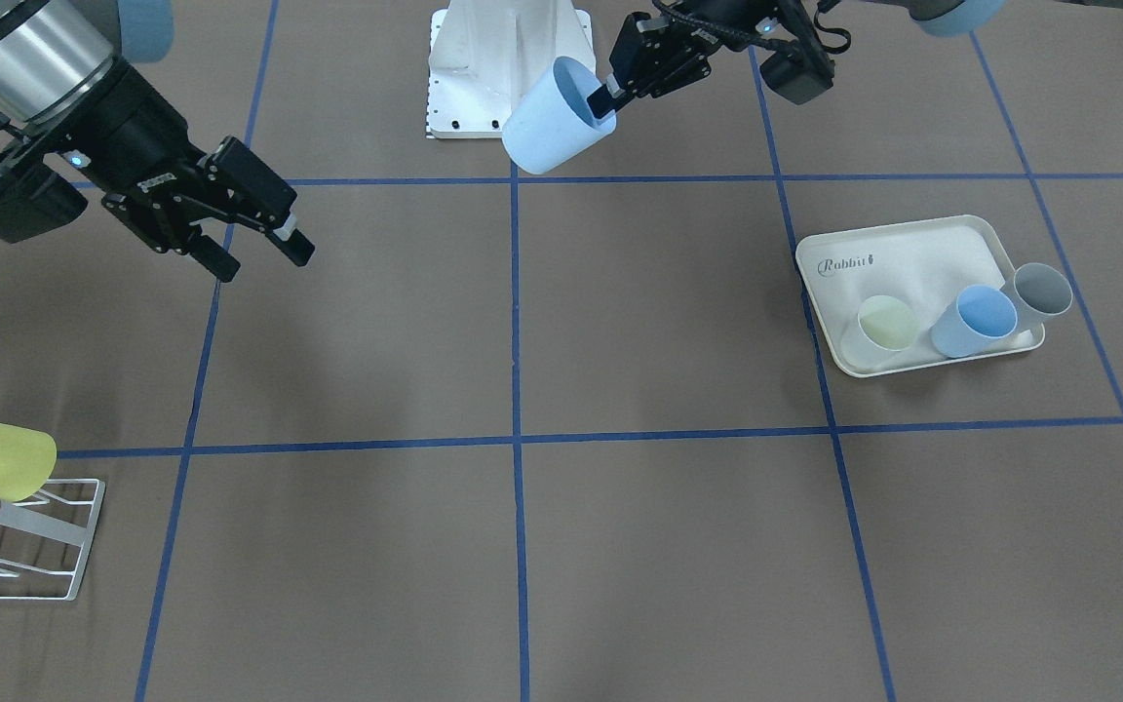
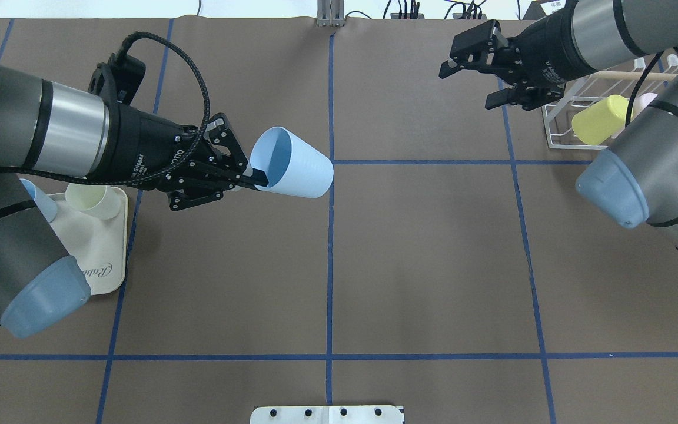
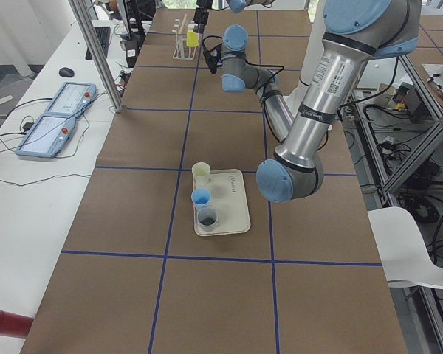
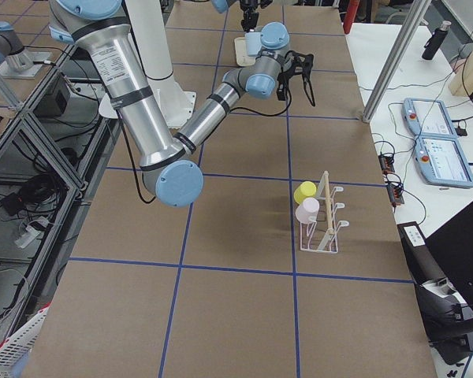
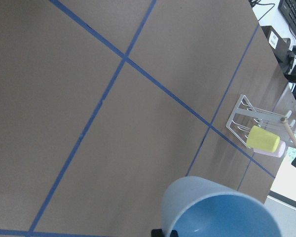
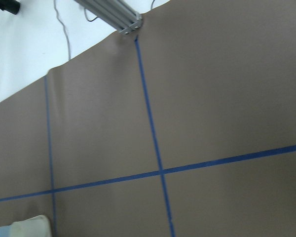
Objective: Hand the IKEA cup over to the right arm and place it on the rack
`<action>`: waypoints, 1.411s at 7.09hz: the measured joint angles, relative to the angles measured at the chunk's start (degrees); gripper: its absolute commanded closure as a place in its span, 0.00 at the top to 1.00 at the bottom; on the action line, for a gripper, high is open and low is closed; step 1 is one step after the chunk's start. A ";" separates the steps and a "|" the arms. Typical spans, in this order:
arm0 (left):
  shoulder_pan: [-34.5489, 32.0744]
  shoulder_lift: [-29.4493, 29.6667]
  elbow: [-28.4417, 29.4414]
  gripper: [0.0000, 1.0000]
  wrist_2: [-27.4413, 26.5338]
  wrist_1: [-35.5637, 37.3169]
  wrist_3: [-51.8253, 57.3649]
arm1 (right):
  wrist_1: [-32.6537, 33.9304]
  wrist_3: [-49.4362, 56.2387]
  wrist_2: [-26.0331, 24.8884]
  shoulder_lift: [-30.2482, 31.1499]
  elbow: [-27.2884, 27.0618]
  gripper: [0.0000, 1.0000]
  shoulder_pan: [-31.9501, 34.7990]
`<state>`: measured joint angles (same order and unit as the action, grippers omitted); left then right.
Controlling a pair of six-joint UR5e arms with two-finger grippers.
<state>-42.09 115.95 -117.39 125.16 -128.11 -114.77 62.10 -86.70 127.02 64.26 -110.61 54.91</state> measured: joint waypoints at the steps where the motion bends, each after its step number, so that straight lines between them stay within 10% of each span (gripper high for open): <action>1: 0.08 0.38 1.92 0.00 -0.12 -4.07 -1.01 | -8.80 -6.22 0.04 0.30 1.16 1.00 -0.70; 5: 0.11 0.59 11.88 0.00 -4.51 -34.87 -20.68 | -28.63 -19.34 -0.08 1.09 2.58 1.00 -1.21; 10: 0.42 0.82 15.71 0.00 -11.09 -54.29 -41.16 | -57.50 -37.74 -5.62 1.03 7.03 1.00 -4.46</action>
<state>-41.67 116.77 -101.68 114.07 -182.40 -155.93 4.61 -124.44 121.40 65.29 -103.59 50.45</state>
